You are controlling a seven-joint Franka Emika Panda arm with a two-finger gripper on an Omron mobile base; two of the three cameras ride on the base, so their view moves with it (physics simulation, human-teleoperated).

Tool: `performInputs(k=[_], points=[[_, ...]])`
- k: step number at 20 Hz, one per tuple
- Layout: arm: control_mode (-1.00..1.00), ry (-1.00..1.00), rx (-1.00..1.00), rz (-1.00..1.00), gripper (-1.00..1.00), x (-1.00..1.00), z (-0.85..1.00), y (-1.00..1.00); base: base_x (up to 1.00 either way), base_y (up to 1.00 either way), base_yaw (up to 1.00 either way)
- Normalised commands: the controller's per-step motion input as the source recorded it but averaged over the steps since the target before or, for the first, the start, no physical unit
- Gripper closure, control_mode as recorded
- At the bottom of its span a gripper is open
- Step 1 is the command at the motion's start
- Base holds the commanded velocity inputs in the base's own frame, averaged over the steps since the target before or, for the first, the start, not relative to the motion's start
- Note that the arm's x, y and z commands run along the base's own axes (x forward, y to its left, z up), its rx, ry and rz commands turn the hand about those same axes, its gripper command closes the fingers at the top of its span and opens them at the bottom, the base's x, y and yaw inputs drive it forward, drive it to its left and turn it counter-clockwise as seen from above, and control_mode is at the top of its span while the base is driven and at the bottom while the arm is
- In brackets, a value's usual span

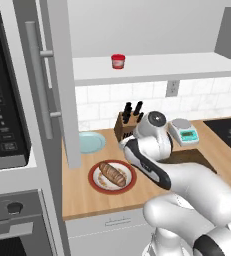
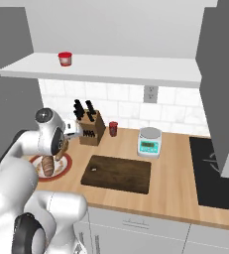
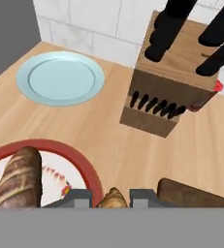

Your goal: From the different types of pastries on the counter, select a croissant and place it on the cutting board. Then retrieve a jar of jam from the cabinet and place it alongside the croissant on the cutting board.

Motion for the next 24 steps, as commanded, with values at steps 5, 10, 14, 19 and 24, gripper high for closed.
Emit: performInputs(k=[5, 10, 14, 19, 24], points=[[-1.0, 0.15, 0.12, -0.15, 1.0, -0.02, 0.01, -0.63, 0.0, 0.0, 0.0], [-1.0, 0.0, 0.08, -0.16, 1.0, -0.07, 0.0, -0.7, 0.0, 0.0, 0.0], [-1.0, 0.0, 0.03, -0.12, 1.0, -0.04, -0.01, -0.49, 0.0, 0.0, 0.0], [-1.0, 0.01, 0.03, -0.08, 1.0, -0.02, -0.06, -0.39, 0.0, 0.0, 0.0], [-1.0, 0.03, 0.02, -0.05, 1.0, 0.0, -0.19, -0.34, 0.0, 0.0, 0.0]])
